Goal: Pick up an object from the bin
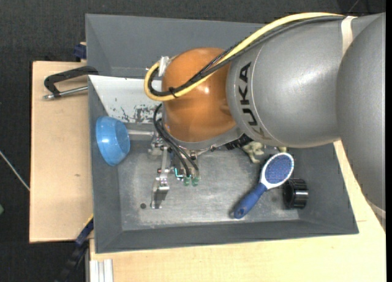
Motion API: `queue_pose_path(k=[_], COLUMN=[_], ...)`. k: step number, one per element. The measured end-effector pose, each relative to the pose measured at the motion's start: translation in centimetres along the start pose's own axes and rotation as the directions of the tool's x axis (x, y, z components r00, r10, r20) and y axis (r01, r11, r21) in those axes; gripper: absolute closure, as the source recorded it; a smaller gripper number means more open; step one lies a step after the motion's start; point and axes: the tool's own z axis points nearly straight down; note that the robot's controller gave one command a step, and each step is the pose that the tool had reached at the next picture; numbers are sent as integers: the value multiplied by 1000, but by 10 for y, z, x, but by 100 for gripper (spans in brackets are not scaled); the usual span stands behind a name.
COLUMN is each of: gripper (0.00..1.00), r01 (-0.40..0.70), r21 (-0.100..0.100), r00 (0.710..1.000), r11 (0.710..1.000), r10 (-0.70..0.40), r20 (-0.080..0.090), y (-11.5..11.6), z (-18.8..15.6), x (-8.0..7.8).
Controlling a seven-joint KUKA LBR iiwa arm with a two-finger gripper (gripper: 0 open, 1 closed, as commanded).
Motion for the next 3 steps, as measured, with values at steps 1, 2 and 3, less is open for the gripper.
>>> queue_pose_path(k=[1,2,3], gripper=[0,0,0], r01=[52,274,404], r21=[3,4,5], r00=[999,962,915], r11=[999,962,915], r10=[-52,-274,-404], r20=[1,14,4], y=[-59,-133,-220], z=[90,56,72], x=[-23,-27,-7])
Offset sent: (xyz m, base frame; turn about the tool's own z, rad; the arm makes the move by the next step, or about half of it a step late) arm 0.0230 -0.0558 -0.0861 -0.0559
